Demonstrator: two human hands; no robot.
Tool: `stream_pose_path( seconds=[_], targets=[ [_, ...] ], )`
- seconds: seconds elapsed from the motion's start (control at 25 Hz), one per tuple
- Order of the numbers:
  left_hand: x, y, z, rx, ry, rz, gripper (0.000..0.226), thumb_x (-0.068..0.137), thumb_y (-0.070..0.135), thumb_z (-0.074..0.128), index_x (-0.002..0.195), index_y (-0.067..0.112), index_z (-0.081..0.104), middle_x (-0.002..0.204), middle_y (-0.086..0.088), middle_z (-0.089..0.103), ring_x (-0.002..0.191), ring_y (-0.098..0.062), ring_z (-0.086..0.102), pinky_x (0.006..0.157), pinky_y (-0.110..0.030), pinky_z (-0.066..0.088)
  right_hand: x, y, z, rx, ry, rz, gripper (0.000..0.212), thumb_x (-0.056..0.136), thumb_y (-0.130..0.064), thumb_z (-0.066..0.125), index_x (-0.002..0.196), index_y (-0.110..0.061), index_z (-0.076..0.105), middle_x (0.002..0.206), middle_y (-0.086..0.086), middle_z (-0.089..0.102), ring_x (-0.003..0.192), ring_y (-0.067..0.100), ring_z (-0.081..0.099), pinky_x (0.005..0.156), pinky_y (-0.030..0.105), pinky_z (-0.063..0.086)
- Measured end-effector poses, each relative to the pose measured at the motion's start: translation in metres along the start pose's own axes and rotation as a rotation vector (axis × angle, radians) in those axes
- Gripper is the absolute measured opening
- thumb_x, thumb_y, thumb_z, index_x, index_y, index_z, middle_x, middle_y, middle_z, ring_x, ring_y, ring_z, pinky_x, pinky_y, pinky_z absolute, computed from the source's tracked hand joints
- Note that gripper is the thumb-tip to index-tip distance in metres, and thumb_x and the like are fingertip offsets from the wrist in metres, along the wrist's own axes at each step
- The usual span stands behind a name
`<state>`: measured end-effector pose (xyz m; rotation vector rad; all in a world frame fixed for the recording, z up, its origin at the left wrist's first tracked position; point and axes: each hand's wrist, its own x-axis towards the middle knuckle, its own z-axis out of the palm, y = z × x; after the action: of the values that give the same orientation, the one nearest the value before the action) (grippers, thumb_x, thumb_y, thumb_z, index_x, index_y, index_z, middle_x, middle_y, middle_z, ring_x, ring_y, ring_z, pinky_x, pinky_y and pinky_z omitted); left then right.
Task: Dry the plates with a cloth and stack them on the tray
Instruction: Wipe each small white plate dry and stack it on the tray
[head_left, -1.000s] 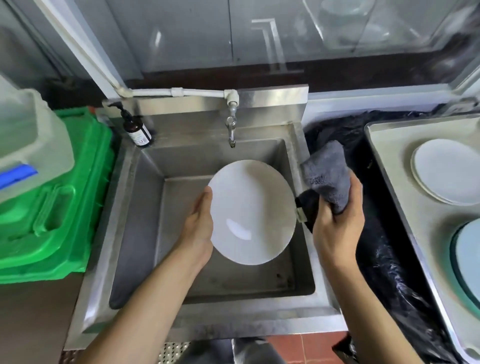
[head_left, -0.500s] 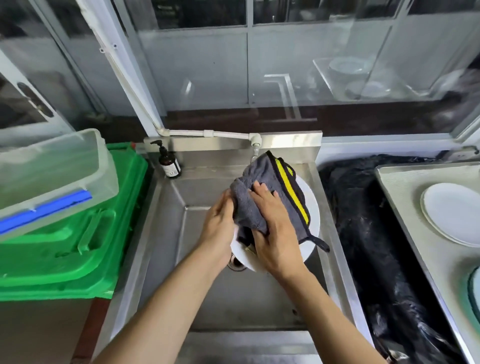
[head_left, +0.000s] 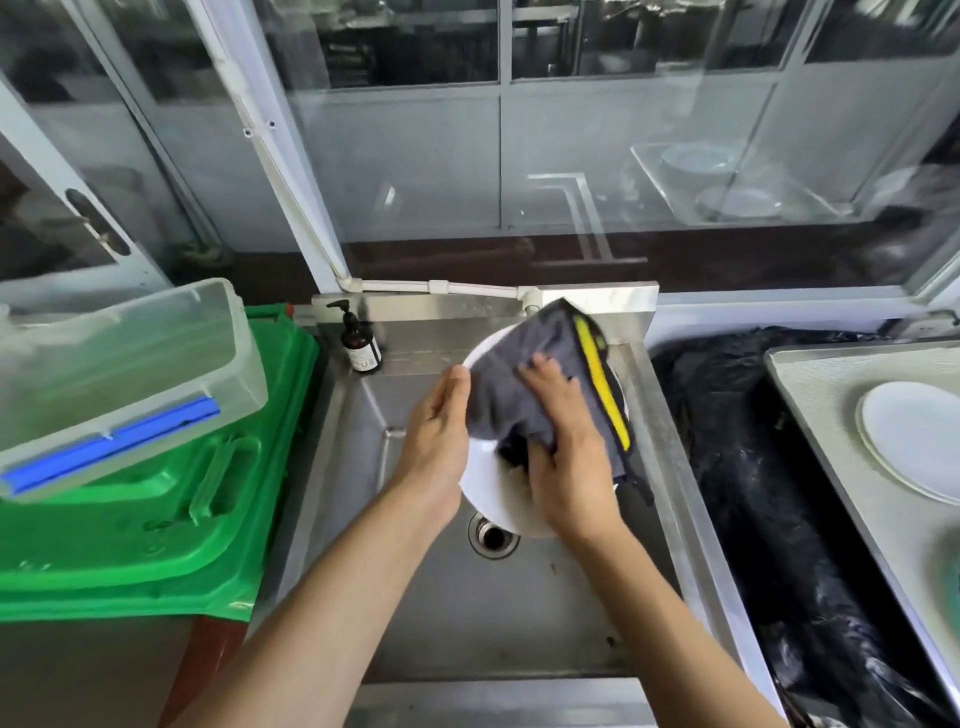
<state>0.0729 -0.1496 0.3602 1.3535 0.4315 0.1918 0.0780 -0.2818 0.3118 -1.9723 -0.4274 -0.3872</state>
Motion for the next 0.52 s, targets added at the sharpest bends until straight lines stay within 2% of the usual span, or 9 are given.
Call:
stream_pose_path(
  seconds=[0.04, 0.12, 0.2, 0.24, 0.32, 0.4, 0.48, 0.52],
  targets=[
    [-0.002, 0.000, 0.002, 0.018, -0.023, 0.009, 0.028, 0.106, 0.024, 0.050, 0.085, 0.029, 0.068, 0.076, 0.030, 0.072, 0.074, 0.019, 0.064, 0.066, -0.001, 0.045, 0.007, -0.002, -0.003, 0.014, 0.037, 0.064, 0.062, 0.088, -0.002, 0.047, 0.149, -0.014, 0.050, 0.161, -0.001, 0.039, 0.153, 0.011, 0.029, 0.128, 0.041, 0.015],
    [-0.002, 0.006, 0.005, 0.022, -0.055, -0.003, 0.027, 0.106, 0.021, 0.048, 0.090, 0.030, 0.068, 0.079, 0.029, 0.073, 0.078, 0.017, 0.065, 0.069, -0.003, 0.047, 0.009, -0.016, 0.001, 0.035, 0.012, 0.068, 0.060, 0.090, -0.008, 0.045, 0.150, -0.013, 0.048, 0.161, 0.001, 0.038, 0.153, 0.015, 0.029, 0.129, 0.039, 0.013],
    [0.004, 0.013, 0.003, -0.008, -0.008, -0.050, 0.022, 0.104, 0.022, 0.052, 0.091, 0.029, 0.069, 0.079, 0.022, 0.075, 0.078, 0.008, 0.070, 0.069, -0.009, 0.052, -0.008, -0.032, 0.012, 0.053, -0.093, 0.018, 0.054, 0.094, -0.022, 0.044, 0.148, -0.019, 0.046, 0.158, -0.003, 0.040, 0.152, 0.008, 0.031, 0.128, 0.036, 0.014],
    [0.009, 0.015, 0.000, -0.029, 0.018, -0.075, 0.019, 0.102, 0.027, 0.056, 0.089, 0.030, 0.070, 0.085, 0.016, 0.077, 0.084, 0.000, 0.073, 0.074, -0.016, 0.056, -0.019, -0.035, 0.015, 0.068, -0.137, 0.009, 0.051, 0.097, -0.024, 0.045, 0.148, -0.020, 0.047, 0.158, -0.005, 0.042, 0.151, 0.005, 0.030, 0.128, 0.035, 0.016],
    [0.014, 0.016, -0.006, -0.027, 0.029, -0.094, 0.021, 0.100, 0.037, 0.058, 0.085, 0.037, 0.073, 0.097, 0.009, 0.077, 0.094, -0.011, 0.073, 0.087, -0.031, 0.057, -0.043, -0.033, 0.016, 0.068, -0.176, 0.006, 0.048, 0.101, -0.015, 0.050, 0.148, -0.025, 0.047, 0.156, -0.014, 0.042, 0.150, 0.000, 0.030, 0.127, 0.034, 0.019],
    [0.014, 0.015, -0.009, 0.018, 0.053, -0.087, 0.022, 0.100, 0.042, 0.056, 0.084, 0.044, 0.071, 0.106, 0.010, 0.075, 0.097, -0.011, 0.070, 0.091, -0.035, 0.055, -0.059, -0.023, 0.009, 0.018, -0.189, 0.025, 0.051, 0.100, -0.008, 0.054, 0.147, -0.028, 0.049, 0.154, -0.021, 0.040, 0.149, -0.006, 0.028, 0.126, 0.034, 0.022],
    [0.017, 0.014, -0.010, 0.038, 0.064, -0.083, 0.015, 0.101, 0.044, 0.054, 0.098, 0.041, 0.068, 0.119, 0.006, 0.071, 0.110, -0.017, 0.065, 0.099, -0.039, 0.051, -0.068, -0.012, 0.001, -0.063, -0.165, 0.030, 0.048, 0.096, -0.009, 0.057, 0.142, -0.023, 0.057, 0.153, -0.015, 0.044, 0.148, -0.008, 0.028, 0.125, 0.037, 0.025],
    [0.018, 0.014, -0.011, 0.053, 0.053, -0.079, 0.016, 0.102, 0.045, 0.052, 0.106, 0.039, 0.066, 0.118, 0.008, 0.070, 0.115, -0.020, 0.063, 0.100, -0.040, 0.051, -0.070, -0.007, -0.004, -0.109, -0.136, 0.033, 0.047, 0.094, -0.011, 0.057, 0.140, -0.019, 0.060, 0.153, -0.011, 0.046, 0.148, -0.007, 0.028, 0.125, 0.039, 0.025]
  ],
)
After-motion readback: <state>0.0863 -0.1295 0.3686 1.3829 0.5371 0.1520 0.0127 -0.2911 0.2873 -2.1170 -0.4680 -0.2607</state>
